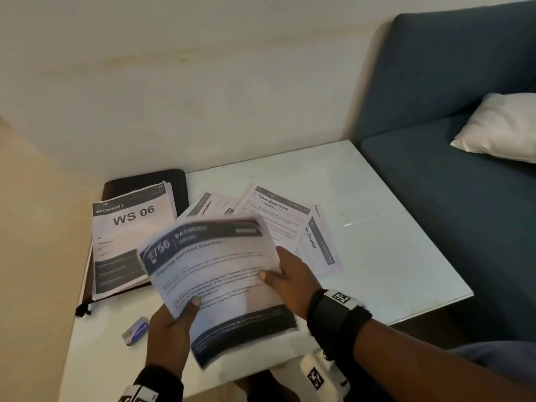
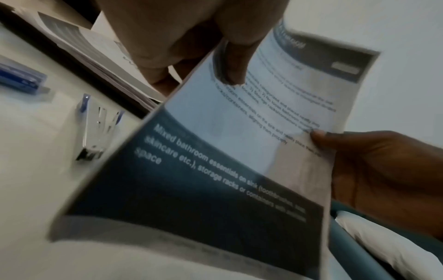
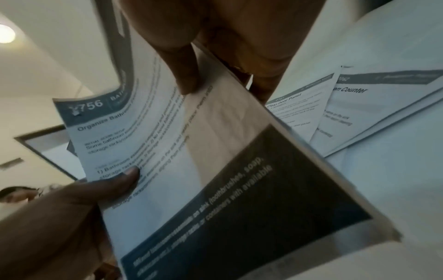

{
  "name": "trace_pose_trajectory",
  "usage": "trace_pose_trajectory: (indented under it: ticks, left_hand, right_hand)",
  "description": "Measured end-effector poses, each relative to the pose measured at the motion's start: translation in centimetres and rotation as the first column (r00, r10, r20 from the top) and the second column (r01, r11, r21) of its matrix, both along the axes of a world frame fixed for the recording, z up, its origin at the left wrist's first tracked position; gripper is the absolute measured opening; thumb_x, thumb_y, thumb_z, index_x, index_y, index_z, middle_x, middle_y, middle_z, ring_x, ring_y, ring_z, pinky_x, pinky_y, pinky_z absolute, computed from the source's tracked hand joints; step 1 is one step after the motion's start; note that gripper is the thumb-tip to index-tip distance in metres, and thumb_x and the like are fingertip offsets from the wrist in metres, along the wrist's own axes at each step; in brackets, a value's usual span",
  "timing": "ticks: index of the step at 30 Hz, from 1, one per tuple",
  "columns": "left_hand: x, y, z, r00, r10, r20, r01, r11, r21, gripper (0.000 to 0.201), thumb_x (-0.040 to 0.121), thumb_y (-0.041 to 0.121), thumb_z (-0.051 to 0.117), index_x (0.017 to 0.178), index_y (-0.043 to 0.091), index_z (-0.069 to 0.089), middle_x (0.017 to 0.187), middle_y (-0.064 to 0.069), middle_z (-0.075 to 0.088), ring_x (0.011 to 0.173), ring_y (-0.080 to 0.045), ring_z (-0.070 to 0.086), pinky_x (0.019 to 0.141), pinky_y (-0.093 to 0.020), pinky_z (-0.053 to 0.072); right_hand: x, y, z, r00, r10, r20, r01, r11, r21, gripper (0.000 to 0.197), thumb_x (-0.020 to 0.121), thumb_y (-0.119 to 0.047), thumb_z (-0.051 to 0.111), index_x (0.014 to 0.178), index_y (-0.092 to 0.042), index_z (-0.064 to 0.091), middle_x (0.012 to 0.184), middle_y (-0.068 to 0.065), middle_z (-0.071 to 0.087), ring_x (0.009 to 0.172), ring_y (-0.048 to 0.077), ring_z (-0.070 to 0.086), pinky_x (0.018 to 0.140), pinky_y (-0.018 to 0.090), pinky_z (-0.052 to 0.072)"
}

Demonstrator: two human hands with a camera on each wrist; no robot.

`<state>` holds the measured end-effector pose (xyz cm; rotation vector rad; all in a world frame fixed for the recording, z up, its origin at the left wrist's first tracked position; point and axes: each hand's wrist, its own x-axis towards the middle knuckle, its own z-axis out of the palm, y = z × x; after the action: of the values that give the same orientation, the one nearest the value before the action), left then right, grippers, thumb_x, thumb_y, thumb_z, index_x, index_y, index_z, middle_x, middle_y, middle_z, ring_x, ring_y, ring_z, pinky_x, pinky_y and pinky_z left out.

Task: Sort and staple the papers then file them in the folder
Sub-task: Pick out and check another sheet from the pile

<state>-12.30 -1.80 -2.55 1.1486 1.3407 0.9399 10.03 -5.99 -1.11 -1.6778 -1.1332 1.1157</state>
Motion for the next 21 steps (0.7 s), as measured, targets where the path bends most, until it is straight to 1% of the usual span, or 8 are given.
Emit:
trace_pose_trajectory:
  ticks: [2,5,7,9,10,13,15,21]
  left_hand:
    - [-0.1,0.5,0.3,0.998,0.056,0.006,-0.056,0.998,0.007,0.006,0.094,0.016,0.061,0.098,0.015,0.066,0.096,0.0,0.07,0.094,-0.025,0.064,0.071,-0.032,0.049]
    - [-0.8,1.9,1.4,0.983,0.17,0.066,-0.176,0.98,0.089,0.012,0.091,0.014,0.066,0.097,0.023,0.071,0.097,0.012,0.072,0.094,-0.018,0.066,0.092,-0.04,0.051]
    - [-1.5,2.8,2.5,0.966,0.233,0.114,-0.247,0.96,0.132,0.02,0.089,0.013,0.066,0.09,0.031,0.075,0.092,0.021,0.073,0.089,-0.005,0.067,0.09,-0.032,0.054]
    - [-2.3,3.4,3.4,0.954,0.262,0.149,-0.287,0.94,0.185,0.026,0.09,0.014,0.066,0.093,0.038,0.076,0.096,0.023,0.073,0.091,-0.002,0.067,0.082,-0.024,0.056]
    - [-2.7,3.6,3.9,0.949,0.272,0.161,-0.302,0.93,0.209,0.022,0.092,0.015,0.065,0.101,0.032,0.074,0.1,0.019,0.072,0.093,-0.004,0.068,0.079,-0.022,0.057]
    - [-3.5,4.2,4.9,0.931,0.308,0.197,-0.35,0.907,0.233,0.028,0.095,0.013,0.061,0.123,0.014,0.062,0.097,0.022,0.067,0.076,0.007,0.066,0.063,-0.006,0.053]
    - [-3.8,4.4,5.4,0.926,0.318,0.205,-0.361,0.904,0.23,0.029,0.095,0.012,0.06,0.124,0.012,0.06,0.089,0.024,0.069,0.072,0.007,0.066,0.058,-0.007,0.052]
    - [-4.7,5.1,5.6,0.906,0.352,0.236,-0.407,0.876,0.259,0.024,0.092,0.015,0.064,0.116,0.019,0.062,0.095,0.023,0.071,0.08,0.002,0.067,0.065,-0.009,0.054]
  right_hand:
    - [0.1,0.9,0.6,0.978,-0.051,-0.202,0.052,0.999,0.0,0.027,0.094,-0.049,0.055,0.11,-0.027,0.06,0.108,-0.009,0.068,0.097,0.012,0.066,0.081,0.03,0.056]
    - [1.6,3.1,-0.7,0.847,-0.401,-0.349,0.339,0.913,-0.226,0.043,0.098,-0.055,0.044,0.096,-0.015,0.06,0.091,0.011,0.069,0.075,0.024,0.063,0.068,0.037,0.055]
    - [2.9,4.5,-3.3,0.876,-0.481,-0.019,0.445,0.824,-0.35,0.047,0.092,-0.055,0.055,0.1,-0.009,0.061,0.1,0.016,0.069,0.079,0.028,0.064,0.08,0.042,0.057]
    - [3.4,5.3,-5.6,0.882,-0.34,0.327,0.462,0.762,-0.453,0.069,0.082,-0.063,0.063,0.123,-0.008,0.055,0.126,0.014,0.061,0.11,0.031,0.06,0.094,0.039,0.048]
    - [3.4,5.7,-6.4,0.865,-0.301,0.402,0.48,0.731,-0.485,0.085,0.076,-0.068,0.065,0.134,-0.009,0.046,0.135,0.014,0.053,0.121,0.033,0.054,0.098,0.039,0.044]
    - [2.6,7.1,-7.4,0.811,-0.298,0.504,0.555,0.664,-0.501,0.109,0.069,-0.073,0.069,0.145,-0.008,0.026,0.145,0.019,0.036,0.131,0.037,0.043,0.102,0.045,0.041]
    - [2.0,8.4,-8.1,0.806,-0.265,0.529,0.556,0.647,-0.522,0.116,0.069,-0.069,0.073,0.149,-0.008,0.016,0.149,0.02,0.027,0.135,0.039,0.036,0.106,0.047,0.038]
    - [1.0,10.2,-9.1,0.776,-0.242,0.582,0.58,0.635,-0.51,0.098,0.08,-0.033,0.076,0.148,-0.004,0.011,0.141,0.022,0.031,0.125,0.041,0.045,0.102,0.047,0.041]
